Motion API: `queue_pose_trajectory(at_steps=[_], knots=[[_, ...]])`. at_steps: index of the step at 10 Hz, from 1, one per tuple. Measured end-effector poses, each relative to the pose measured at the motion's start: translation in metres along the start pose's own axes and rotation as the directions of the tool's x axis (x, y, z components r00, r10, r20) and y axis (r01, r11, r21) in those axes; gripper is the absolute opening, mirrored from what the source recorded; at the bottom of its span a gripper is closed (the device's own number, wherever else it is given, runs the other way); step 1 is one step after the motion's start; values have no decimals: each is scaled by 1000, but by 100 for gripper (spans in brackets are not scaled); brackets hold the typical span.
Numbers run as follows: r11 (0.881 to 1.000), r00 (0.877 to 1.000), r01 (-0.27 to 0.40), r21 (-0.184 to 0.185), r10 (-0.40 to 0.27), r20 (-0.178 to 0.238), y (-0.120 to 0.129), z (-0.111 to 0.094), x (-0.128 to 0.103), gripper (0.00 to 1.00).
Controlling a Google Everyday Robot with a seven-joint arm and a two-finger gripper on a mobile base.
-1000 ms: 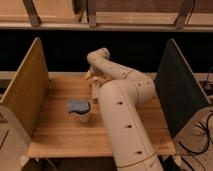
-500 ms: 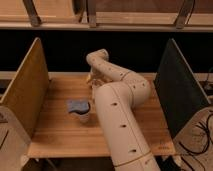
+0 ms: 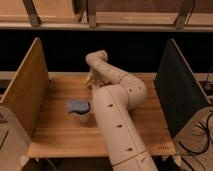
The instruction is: Stand the bottle upright
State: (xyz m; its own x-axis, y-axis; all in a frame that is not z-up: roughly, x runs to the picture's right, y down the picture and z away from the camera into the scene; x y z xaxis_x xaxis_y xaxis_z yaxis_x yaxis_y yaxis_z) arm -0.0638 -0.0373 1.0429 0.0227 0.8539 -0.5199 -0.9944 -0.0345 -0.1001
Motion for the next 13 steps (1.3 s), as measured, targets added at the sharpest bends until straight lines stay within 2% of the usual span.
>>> queue_pose_trajectory(at_steps=[5,6,9,13], knots=[[1000,999,27,-7,-27,22,4,1,-12,79],[999,999,40,-11,-39,33,7,1,-16,73],[996,994,82,-27,-80,74,13,1,-26,42],[994,992,84,-64,-78,95,16,3,-26,4]])
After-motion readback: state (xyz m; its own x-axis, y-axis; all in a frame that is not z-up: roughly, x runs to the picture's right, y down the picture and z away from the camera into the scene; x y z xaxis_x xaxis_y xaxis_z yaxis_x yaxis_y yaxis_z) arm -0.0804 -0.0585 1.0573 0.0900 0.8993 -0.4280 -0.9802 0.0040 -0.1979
